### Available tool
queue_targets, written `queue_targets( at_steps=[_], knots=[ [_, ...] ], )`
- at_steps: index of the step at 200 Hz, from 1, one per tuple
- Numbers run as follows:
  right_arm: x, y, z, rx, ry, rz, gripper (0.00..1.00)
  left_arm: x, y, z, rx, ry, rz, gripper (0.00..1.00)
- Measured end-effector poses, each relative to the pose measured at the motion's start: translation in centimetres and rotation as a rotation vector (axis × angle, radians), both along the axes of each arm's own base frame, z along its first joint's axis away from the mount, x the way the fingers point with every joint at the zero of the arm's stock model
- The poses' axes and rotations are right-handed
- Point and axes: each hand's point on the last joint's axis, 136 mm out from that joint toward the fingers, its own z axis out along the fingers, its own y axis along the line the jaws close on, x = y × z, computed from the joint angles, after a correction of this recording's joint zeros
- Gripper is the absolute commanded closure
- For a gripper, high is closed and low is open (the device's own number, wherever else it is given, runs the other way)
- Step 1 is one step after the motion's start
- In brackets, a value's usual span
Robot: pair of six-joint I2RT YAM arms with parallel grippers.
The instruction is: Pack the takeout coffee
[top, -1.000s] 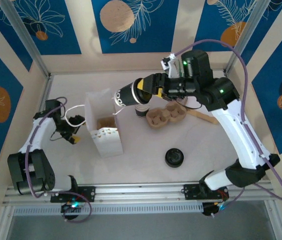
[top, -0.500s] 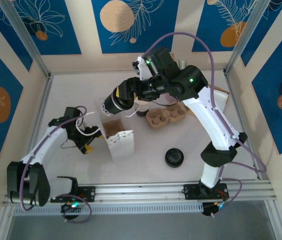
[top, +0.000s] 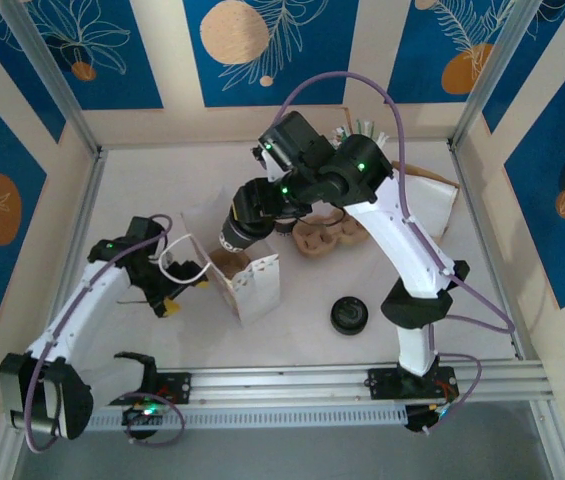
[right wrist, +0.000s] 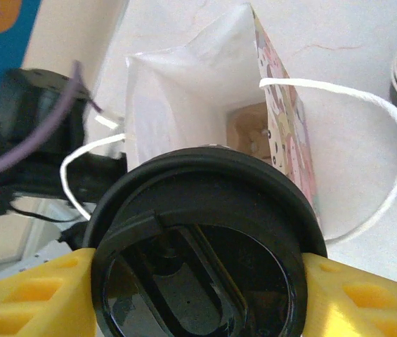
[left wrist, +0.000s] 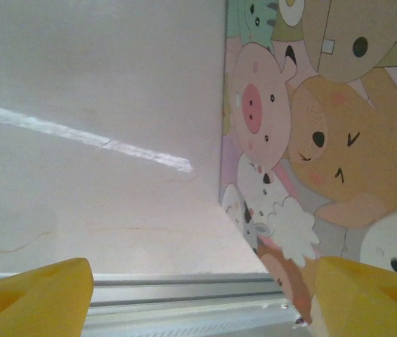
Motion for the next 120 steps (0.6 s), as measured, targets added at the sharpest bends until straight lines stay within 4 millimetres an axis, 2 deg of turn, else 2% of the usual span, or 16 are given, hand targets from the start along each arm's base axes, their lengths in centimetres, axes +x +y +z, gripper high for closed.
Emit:
queue_targets(
  at_steps=[22,41,65,86,120],
  knots=[
    [-0.6,-0.1,-0.4,-0.039,-0.017,0.026,0.42,-0.6,1.8,1.5,0.061,-0.013,0.004,0.21],
    [-1.1,0.0,-0.6,-0.060,-0.035,0.051,0.42,-0.8,4.1,2.7,0.128,-0.014,0.037,0.22],
    [-1.7,0.5,-0.6,-0.074,-0.059,0.085,0.42,0.9,7.9,4.3,0.193,-0.027,0.146,0.25],
    [-2.3,0.8,-0.6,-0.084,-0.075,0.114,0.42,4.5,10.2,5.2,0.198,-0.022,0.228,0.28],
    [-2.4,1.1,-0.5,-0.094,-0.096,0.139,0.42,14.9,11.9,4.9,0.162,-0.071,0.288,0.30]
  ],
)
